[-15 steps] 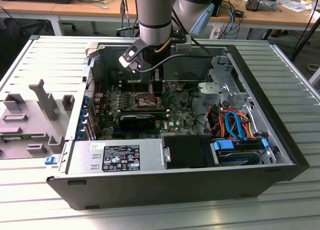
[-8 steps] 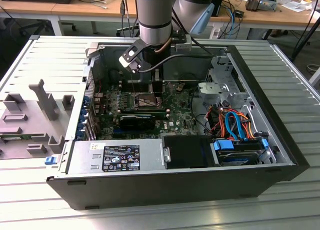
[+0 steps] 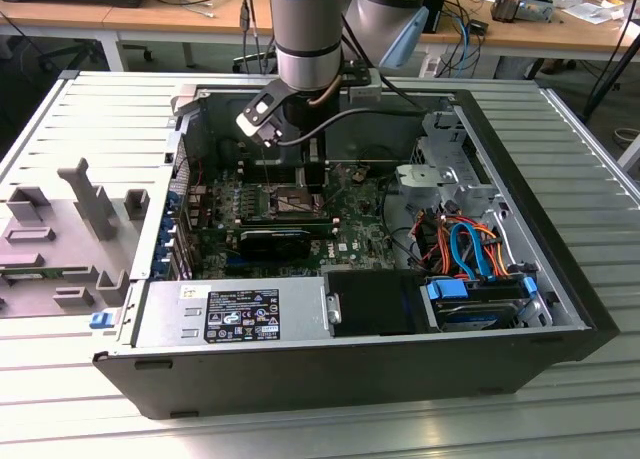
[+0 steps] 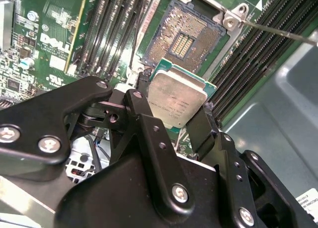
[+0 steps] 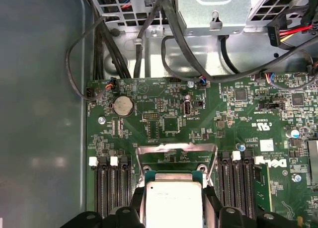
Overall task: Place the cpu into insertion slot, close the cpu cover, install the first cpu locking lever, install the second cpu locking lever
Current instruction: 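Place the cpu into insertion slot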
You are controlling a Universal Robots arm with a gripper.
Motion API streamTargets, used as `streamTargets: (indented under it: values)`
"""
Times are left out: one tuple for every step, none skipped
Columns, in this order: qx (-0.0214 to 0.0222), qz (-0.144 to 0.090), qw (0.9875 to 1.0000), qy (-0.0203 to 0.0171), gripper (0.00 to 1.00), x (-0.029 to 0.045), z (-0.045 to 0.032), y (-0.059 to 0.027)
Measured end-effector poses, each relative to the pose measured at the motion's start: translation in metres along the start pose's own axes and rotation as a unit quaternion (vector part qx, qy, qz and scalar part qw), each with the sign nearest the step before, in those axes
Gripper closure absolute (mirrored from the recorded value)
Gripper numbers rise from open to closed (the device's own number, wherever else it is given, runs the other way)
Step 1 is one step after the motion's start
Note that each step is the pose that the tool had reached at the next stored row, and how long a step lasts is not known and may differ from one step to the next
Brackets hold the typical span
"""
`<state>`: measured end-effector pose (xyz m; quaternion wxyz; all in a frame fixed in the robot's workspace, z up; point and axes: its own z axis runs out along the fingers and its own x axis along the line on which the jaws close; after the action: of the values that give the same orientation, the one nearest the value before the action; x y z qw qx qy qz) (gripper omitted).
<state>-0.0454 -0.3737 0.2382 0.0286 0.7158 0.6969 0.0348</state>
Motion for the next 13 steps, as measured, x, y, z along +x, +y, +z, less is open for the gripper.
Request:
streamTargets:
  values:
    - [0.0, -0.001, 1.0, 0.0, 0.45, -0.0015, -0.0001, -0.0004]
    - [0.0, -0.002, 1.0, 0.0001, 0.45, -0.0034, -0.0001, -0.0007]
    - [0.0, -0.003, 1.0, 0.0002, 0.45, -0.0047, -0.0001, -0.0009]
    - [0.0, -0.003, 1.0, 0.0003, 0.45, -0.006, -0.0001, -0.0011]
    - [0.0, -0.004, 1.0, 0.0004, 0.45, -0.0067, -0.0001, -0.0012]
    - [0.0, -0.005, 1.0, 0.0003, 0.45, -0.0073, -0.0002, -0.0014]
    - [0.0, -0.005, 1.0, 0.0004, 0.45, -0.0078, -0.0002, -0.0014]
    - [0.0001, -0.006, 1.0, 0.0005, 0.45, -0.0084, -0.0002, -0.0015]
    - [0.0, -0.006, 1.0, 0.0005, 0.45, -0.0088, -0.0002, -0.0016]
    - [0.0001, -0.007, 1.0, 0.0006, 0.45, -0.0093, -0.0002, -0.0016]
    - [0.0001, -0.008, 1.0, 0.0007, 0.45, -0.0098, -0.0002, -0.0017]
    - [0.0, -0.009, 1.0, 0.0007, 0.45, -0.0101, -0.0002, -0.0018]
    - [0.0001, -0.01, 1.0, 0.0008, 0.45, -0.0105, -0.0002, -0.0018]
